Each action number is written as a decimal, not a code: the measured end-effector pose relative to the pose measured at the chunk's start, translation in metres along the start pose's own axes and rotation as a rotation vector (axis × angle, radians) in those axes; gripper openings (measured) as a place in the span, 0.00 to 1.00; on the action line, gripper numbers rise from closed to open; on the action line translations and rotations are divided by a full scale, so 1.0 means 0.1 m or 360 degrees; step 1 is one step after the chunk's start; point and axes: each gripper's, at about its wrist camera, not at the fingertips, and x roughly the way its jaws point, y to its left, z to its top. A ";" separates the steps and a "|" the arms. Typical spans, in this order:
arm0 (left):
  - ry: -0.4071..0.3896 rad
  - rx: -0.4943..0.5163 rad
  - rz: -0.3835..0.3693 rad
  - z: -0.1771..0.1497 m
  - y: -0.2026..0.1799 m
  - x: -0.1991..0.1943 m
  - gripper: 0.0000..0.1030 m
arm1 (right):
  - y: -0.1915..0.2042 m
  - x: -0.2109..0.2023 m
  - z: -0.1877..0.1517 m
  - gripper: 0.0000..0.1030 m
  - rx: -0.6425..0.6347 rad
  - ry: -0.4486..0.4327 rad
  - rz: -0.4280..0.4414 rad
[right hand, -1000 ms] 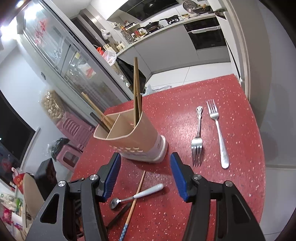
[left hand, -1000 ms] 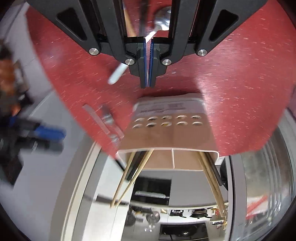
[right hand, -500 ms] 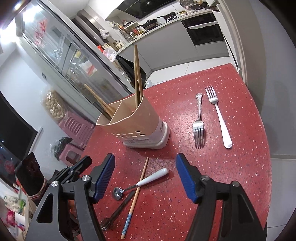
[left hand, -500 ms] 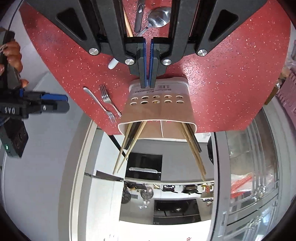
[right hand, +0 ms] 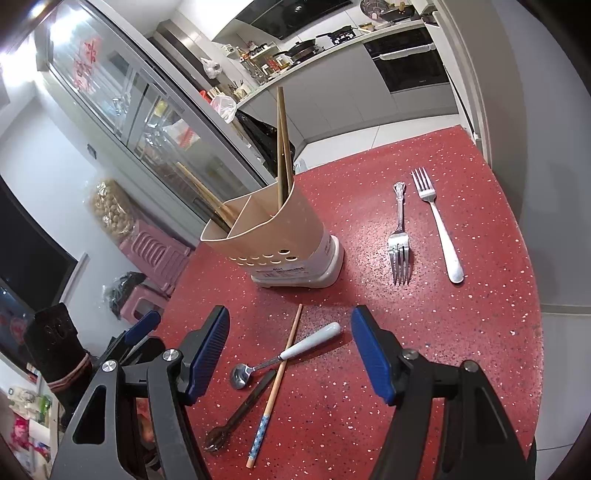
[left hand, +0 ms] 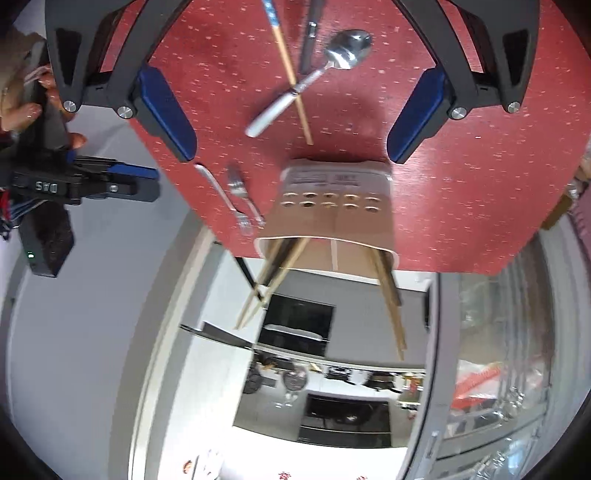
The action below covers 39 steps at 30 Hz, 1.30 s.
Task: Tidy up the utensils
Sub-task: 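Move both open grippers back over the remaining spoons and chopstick, then grasp the white-handled spoon with the left gripper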
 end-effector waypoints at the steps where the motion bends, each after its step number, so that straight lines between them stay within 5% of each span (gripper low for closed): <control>1: 0.0018 0.0027 -0.0010 -0.01 -0.03 0.09 1.00 | 0.00 -0.01 -0.01 0.70 -0.0002 0.0001 -0.0001; 3: 0.0046 0.0104 0.0040 -0.05 -0.11 0.20 1.00 | -0.01 -0.04 -0.01 0.70 -0.0010 -0.0001 -0.0017; 8: 0.0159 0.0429 0.0506 -0.21 -0.39 0.61 1.00 | -0.09 -0.12 -0.03 0.70 0.0006 -0.0009 -0.0057; 12: 0.0387 0.0549 0.0408 -0.34 -0.38 1.07 1.00 | -0.17 -0.16 -0.07 0.70 0.0023 -0.0001 -0.0079; 16: 0.0430 0.0585 0.0348 -0.35 -0.35 1.39 1.00 | -0.23 -0.15 -0.10 0.70 0.0031 0.0014 -0.0095; 22: 0.0548 0.0866 0.0244 -0.47 -0.60 1.64 1.00 | -0.30 -0.11 -0.12 0.70 0.0046 0.0036 -0.0100; 24: 0.0623 0.0891 0.0191 -0.51 -0.64 1.73 0.89 | -0.31 -0.10 -0.12 0.70 0.0053 0.0041 -0.0092; 29: 0.0749 0.0848 0.0142 -0.59 -0.66 1.95 0.82 | -0.34 -0.09 -0.13 0.70 0.0057 0.0046 -0.0080; 32: 0.0822 0.0831 0.0125 -0.65 -0.65 1.99 0.61 | -0.36 -0.10 -0.13 0.70 0.0060 0.0040 -0.0073; 33: 0.0816 0.0802 0.0107 -0.64 -0.64 1.98 0.42 | -0.36 -0.10 -0.13 0.70 0.0063 0.0038 -0.0072; 39: 0.0773 0.0727 0.0070 -0.63 -0.58 1.84 0.34 | -0.38 -0.07 -0.14 0.70 0.0078 0.0036 -0.0062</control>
